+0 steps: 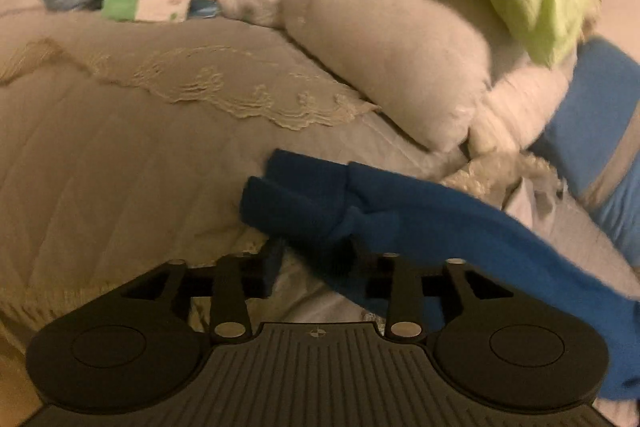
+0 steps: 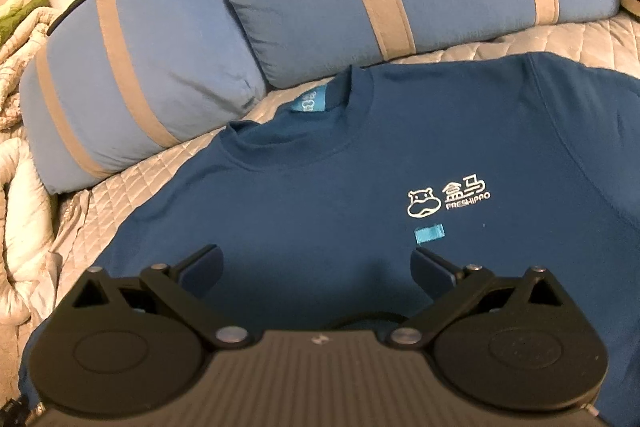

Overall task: Fold clothes
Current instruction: 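Pull the held sleeve outward along the bed with the left gripper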

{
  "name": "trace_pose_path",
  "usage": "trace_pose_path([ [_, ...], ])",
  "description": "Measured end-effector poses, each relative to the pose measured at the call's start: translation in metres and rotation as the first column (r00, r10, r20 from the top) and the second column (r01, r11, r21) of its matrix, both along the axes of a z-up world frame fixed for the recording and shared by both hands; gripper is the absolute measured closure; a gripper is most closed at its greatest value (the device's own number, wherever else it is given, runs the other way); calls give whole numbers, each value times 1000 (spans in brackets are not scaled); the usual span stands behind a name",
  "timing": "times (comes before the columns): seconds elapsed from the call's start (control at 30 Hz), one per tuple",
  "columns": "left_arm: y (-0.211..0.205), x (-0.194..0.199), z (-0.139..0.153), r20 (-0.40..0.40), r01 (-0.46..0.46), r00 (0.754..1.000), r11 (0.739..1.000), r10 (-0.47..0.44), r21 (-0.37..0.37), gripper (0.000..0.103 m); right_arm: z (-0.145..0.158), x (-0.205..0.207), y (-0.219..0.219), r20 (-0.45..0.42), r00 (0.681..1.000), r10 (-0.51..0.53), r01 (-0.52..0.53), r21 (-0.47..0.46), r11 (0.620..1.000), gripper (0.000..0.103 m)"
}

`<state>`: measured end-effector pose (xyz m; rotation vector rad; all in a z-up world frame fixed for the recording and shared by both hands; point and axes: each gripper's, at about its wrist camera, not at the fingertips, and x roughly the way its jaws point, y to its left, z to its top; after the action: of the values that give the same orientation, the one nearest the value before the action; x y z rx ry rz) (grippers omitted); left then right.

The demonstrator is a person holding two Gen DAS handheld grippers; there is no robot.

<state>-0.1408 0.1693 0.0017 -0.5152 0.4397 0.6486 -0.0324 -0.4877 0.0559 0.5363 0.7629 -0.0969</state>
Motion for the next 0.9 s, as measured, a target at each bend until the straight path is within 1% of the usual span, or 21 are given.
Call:
trace_pose_path([
  [0.1, 9, -7, 0, 47, -17, 999, 994, 22, -104, 51, -1, 1, 1, -4, 1000, 5, -5, -5, 1000, 0],
  [0.17, 13, -13, 0, 59, -23, 998, 989, 32, -147, 50, -1, 1, 3, -6, 1000, 12, -12, -16, 1000, 0],
  [0.2, 15, -16, 1, 65, -23, 997, 988, 33, -153, 49, -1, 1, 4, -7, 1000, 17, -17, -22, 1000, 0],
  [0.3, 14, -25, 7, 82, -15, 996, 990, 27, -140, 44, 0, 1, 7, -5, 1000, 28, -28, -39, 999, 0],
  [0.4, 11, -30, 21, 104, 9, 995, 994, 2, -105, 38, 2, 0, 10, 2, 999, 33, -33, -61, 998, 0],
  [0.57, 7, -31, 54, 119, 88, 989, 996, -87, -2, 37, 7, -1, 14, 28, 998, 53, -51, -97, 994, 0],
  [0.63, 6, -30, 66, 127, 107, 986, 994, -108, 12, 35, 8, -1, 17, 37, 997, 65, -61, -113, 992, 0],
  [0.67, 7, -30, 71, 134, 115, 984, 993, -115, 8, 33, 9, -1, 18, 40, 997, 70, -65, -119, 991, 0],
  [0.73, 9, -30, 76, 158, 129, 979, 992, -126, -13, 32, 9, -2, 19, 43, 996, 77, -71, -125, 990, 0],
  [0.83, 15, -30, 72, 187, 143, 974, 986, -125, -84, 31, 9, -2, 19, 41, 996, 80, -74, -122, 990, 0],
  [0.9, 20, -30, 65, 193, 138, 975, 983, -113, -120, 31, 8, -2, 19, 39, 996, 81, -76, -117, 990, 0],
])
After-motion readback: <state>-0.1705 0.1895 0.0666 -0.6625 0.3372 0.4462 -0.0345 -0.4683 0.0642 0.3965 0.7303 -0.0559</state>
